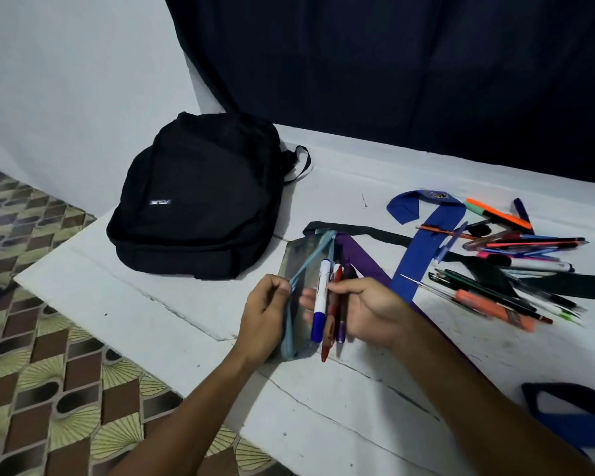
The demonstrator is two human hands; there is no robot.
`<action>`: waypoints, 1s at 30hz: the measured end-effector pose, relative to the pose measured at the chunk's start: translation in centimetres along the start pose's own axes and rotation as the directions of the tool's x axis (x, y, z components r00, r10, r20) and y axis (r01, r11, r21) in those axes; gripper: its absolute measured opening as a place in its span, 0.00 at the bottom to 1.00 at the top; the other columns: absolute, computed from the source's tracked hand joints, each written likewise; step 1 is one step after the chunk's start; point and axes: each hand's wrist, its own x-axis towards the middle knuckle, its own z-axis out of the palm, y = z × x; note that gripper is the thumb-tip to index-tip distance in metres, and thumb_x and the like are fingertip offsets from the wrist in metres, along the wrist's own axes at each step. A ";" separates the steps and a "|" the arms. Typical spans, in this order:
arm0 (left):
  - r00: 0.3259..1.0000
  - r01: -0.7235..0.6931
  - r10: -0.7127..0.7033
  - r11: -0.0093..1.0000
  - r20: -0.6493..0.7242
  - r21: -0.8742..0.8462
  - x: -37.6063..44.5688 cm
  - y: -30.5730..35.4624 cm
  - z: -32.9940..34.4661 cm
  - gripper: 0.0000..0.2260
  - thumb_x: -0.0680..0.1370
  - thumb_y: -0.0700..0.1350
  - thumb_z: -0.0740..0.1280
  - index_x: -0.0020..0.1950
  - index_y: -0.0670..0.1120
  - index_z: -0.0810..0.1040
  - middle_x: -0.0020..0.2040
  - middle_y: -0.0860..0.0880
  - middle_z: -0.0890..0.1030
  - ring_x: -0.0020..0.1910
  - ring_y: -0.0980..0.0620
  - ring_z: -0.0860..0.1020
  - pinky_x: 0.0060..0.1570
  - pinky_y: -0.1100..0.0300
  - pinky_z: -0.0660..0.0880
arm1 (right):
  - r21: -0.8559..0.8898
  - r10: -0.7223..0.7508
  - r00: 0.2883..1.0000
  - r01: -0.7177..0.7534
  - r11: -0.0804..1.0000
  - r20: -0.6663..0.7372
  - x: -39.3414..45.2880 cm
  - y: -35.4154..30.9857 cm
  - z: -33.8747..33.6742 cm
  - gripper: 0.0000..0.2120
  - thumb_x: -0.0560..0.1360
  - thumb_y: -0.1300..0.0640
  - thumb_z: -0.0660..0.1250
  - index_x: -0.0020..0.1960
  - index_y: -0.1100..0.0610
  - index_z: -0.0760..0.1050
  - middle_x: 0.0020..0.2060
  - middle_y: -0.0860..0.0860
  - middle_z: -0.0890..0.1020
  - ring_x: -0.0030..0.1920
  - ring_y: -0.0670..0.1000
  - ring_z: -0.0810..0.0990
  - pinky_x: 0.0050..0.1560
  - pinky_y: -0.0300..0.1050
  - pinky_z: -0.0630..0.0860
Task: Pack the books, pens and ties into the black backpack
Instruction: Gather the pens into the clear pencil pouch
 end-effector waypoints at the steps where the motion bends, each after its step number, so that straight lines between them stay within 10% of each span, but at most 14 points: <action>1: 0.999 0.043 -0.039 0.993 0.035 -0.110 -0.2 0.5 0.0 0.09 0.83 0.38 0.56 0.44 0.41 0.70 0.35 0.49 0.77 0.35 0.53 0.74 0.38 0.60 0.75 | -0.037 0.013 1.000 -0.014 0.999 -0.022 0.3 -0.2 0.4 0.11 0.79 0.67 0.54 0.56 0.70 0.72 0.50 0.66 0.81 0.49 0.62 0.82 0.51 0.61 0.79; 7: 0.985 0.170 -0.152 0.906 0.076 -0.388 -0.2 1.1 -0.4 0.10 0.83 0.39 0.58 0.52 0.32 0.75 0.41 0.40 0.81 0.39 0.49 0.79 0.38 0.59 0.81 | -0.111 -0.001 0.998 -0.007 0.994 -0.067 1.6 -0.5 2.3 0.14 0.78 0.66 0.55 0.60 0.66 0.72 0.51 0.63 0.77 0.51 0.60 0.77 0.58 0.56 0.73; 11: 0.986 0.158 -0.127 0.924 0.111 -0.348 0.1 0.9 -0.8 0.12 0.82 0.40 0.59 0.55 0.34 0.78 0.48 0.40 0.83 0.46 0.46 0.80 0.48 0.53 0.79 | -0.166 0.015 0.997 -0.027 0.986 -0.074 2.1 -0.6 3.4 0.08 0.77 0.62 0.57 0.47 0.64 0.75 0.34 0.58 0.81 0.41 0.57 0.78 0.54 0.56 0.74; 19: 0.993 0.115 -0.100 0.956 0.070 -0.268 1.1 0.0 -1.4 0.11 0.82 0.40 0.61 0.54 0.33 0.78 0.60 0.40 0.79 0.55 0.48 0.79 0.61 0.50 0.75 | -0.248 -0.083 0.995 0.067 0.966 -0.056 1.5 -1.0 3.3 0.12 0.74 0.68 0.53 0.40 0.64 0.75 0.34 0.56 0.80 0.43 0.55 0.76 0.63 0.51 0.69; 26: 0.964 -0.056 -0.009 0.970 0.266 0.236 2.5 0.1 -1.1 0.08 0.79 0.44 0.67 0.54 0.41 0.78 0.53 0.49 0.80 0.47 0.55 0.76 0.46 0.69 0.71 | -0.668 -0.226 0.971 0.121 0.735 -0.072 -3.0 -4.6 0.1 0.11 0.78 0.64 0.60 0.56 0.64 0.78 0.50 0.61 0.84 0.46 0.58 0.84 0.40 0.43 0.81; 30: 0.894 -0.328 -0.010 0.666 0.447 0.670 2.5 1.3 0.3 0.02 0.75 0.46 0.69 0.43 0.49 0.78 0.53 0.52 0.75 0.55 0.51 0.75 0.59 0.57 0.71 | -0.810 -0.405 0.889 0.071 0.582 -0.213 -6.1 -7.6 -4.8 0.08 0.77 0.65 0.63 0.53 0.64 0.79 0.46 0.60 0.85 0.36 0.53 0.82 0.29 0.37 0.75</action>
